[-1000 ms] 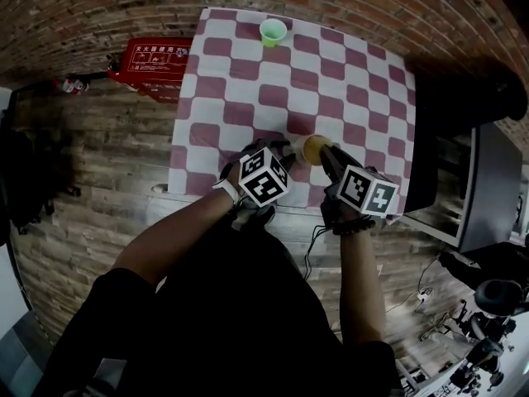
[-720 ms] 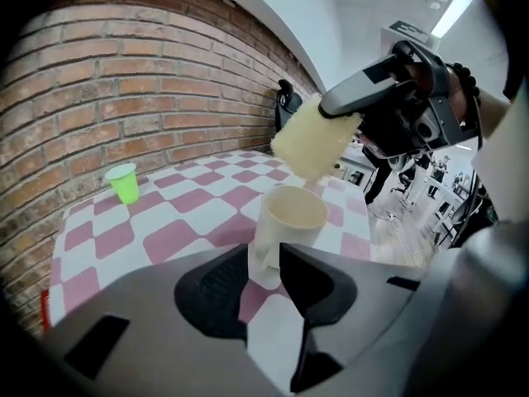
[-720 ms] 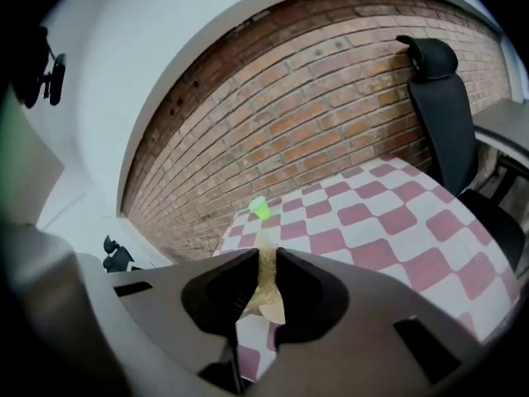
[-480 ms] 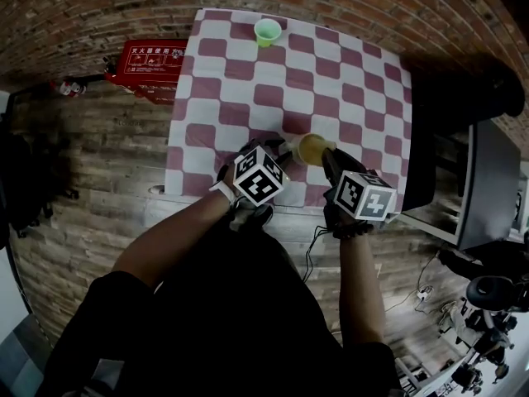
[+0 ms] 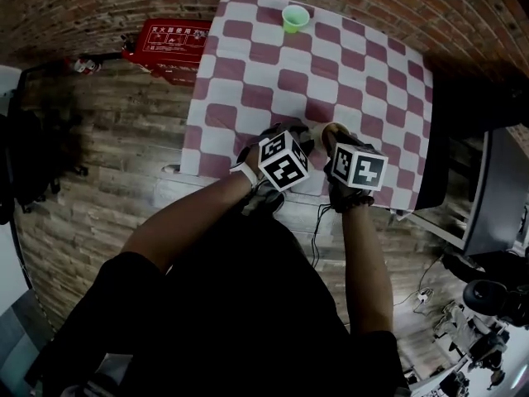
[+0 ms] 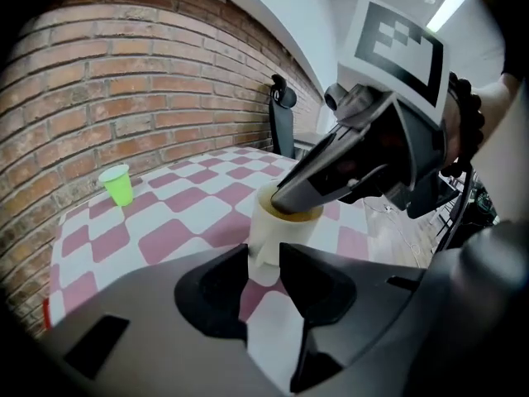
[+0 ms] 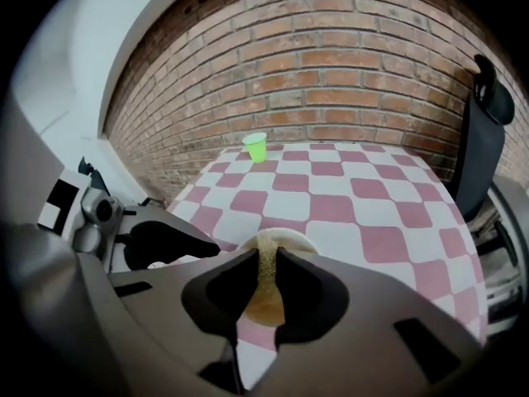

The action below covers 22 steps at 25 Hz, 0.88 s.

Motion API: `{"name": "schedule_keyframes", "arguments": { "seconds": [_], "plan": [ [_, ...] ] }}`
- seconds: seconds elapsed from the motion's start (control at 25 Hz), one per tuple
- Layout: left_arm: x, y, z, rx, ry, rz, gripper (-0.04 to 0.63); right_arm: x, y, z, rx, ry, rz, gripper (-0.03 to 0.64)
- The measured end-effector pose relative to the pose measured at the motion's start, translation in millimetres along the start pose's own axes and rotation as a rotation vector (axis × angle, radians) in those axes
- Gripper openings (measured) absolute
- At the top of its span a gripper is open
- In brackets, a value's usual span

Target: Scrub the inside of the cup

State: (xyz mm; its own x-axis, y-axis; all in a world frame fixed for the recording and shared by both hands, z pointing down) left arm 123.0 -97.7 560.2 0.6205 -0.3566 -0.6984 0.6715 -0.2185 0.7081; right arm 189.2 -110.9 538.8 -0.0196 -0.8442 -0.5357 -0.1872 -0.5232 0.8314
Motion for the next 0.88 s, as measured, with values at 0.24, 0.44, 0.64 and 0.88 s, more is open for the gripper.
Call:
{"name": "schedule_keyframes", "arguments": {
  "seconds": [0.24,0.44,0.64,0.88],
  "plan": [
    [-4.9,-3.0,1.3,0.002,-0.001,-0.004,0.127,26.7,-58.2,2.1,0.165,0.26,-0.187,0.075],
    [-7.1,-2.8,1.2,0.0,-0.007,0.0,0.127,52.5,-114.0,-6.5,0.184,0.262,-0.368,0.074],
    [-8.6,-3.8,1.9,0.002,-0.005,0.01,0.127,34.4,-87.1,3.4,0.029,-0.285,-0.217,0.075],
    [-8.0,-4.3,0.4,0.003,0.002,0.016,0.127,-7.2,-14.2,27.3,0.017,-0.604,0.019,0.075]
  ]
}}
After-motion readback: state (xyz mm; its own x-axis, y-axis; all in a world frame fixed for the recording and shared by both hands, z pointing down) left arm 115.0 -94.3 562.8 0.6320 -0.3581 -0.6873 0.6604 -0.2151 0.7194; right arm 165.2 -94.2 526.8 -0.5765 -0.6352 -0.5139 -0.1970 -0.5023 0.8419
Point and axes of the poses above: the fingertips, and each gripper's own axes: y forward along the fingers, z to its left, x out of its top, the point moved 2 cm from there along -y, backward along the fingers, and after that the axes turned 1 degree about -x, right-handed, at the moved point
